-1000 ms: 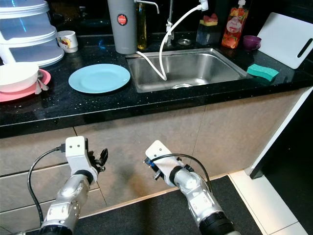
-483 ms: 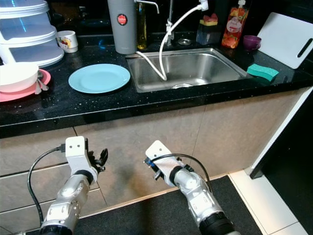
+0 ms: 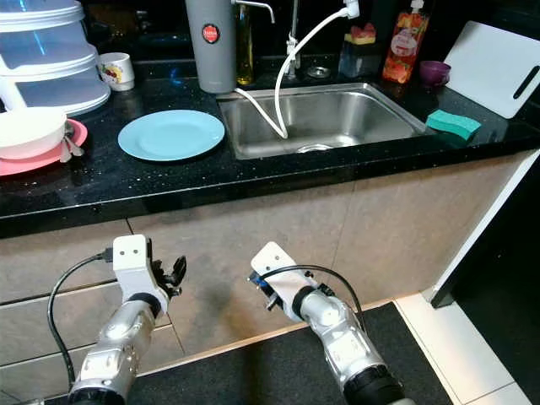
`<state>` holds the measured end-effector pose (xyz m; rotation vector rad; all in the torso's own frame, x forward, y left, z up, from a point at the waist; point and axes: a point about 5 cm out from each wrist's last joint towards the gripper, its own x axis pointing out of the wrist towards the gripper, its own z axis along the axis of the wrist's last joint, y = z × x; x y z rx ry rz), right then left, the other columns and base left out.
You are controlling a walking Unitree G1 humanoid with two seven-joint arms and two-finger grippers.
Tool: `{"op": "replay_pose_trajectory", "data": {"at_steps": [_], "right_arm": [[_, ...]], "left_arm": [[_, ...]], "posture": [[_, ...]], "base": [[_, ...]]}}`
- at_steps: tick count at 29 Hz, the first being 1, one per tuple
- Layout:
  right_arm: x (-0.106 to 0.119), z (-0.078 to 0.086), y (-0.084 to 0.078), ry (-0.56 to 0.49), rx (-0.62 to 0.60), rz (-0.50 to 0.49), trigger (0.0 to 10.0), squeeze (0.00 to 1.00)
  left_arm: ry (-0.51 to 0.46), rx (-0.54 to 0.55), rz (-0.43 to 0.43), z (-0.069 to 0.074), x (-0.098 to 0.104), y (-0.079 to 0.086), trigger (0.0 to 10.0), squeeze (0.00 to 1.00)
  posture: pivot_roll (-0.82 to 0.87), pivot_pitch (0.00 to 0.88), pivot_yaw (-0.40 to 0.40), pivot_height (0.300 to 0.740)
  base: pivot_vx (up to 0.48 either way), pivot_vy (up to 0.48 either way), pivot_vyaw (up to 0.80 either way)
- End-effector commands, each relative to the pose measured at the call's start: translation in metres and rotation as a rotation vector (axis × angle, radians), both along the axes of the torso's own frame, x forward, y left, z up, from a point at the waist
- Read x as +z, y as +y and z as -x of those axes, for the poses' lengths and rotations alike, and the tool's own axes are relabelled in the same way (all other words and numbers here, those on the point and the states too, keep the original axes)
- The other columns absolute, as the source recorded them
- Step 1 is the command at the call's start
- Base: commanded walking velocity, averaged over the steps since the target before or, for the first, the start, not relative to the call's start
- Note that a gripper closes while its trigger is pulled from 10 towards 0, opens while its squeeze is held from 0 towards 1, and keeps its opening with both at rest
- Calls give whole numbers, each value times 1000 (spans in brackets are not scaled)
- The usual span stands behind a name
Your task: Kitchen organization
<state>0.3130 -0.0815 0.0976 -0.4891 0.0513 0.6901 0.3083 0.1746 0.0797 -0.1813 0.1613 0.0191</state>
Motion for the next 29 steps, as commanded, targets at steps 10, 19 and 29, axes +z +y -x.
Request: {"op": "replay_pose_trajectory", "data": {"at_steps": [10, 19, 29], "right_arm": [[-2, 2, -2, 7, -3, -6, 10000, 0], [-2, 2, -2, 8, -4, -6, 10000, 0], [-2, 2, -2, 8, -4, -5, 10000, 0]], "left_arm": [[20, -4, 9, 2, -4, -1, 10000, 0], [21, -4, 10, 2, -4, -2, 10000, 0], [20, -5, 9, 1, -4, -2, 10000, 0]], "posture": [[-102, 79, -4, 740], [-102, 80, -5, 740], [-102, 71, -9, 740]], "base": [[0, 0, 0], [0, 0, 0], [0, 0, 0]]}}
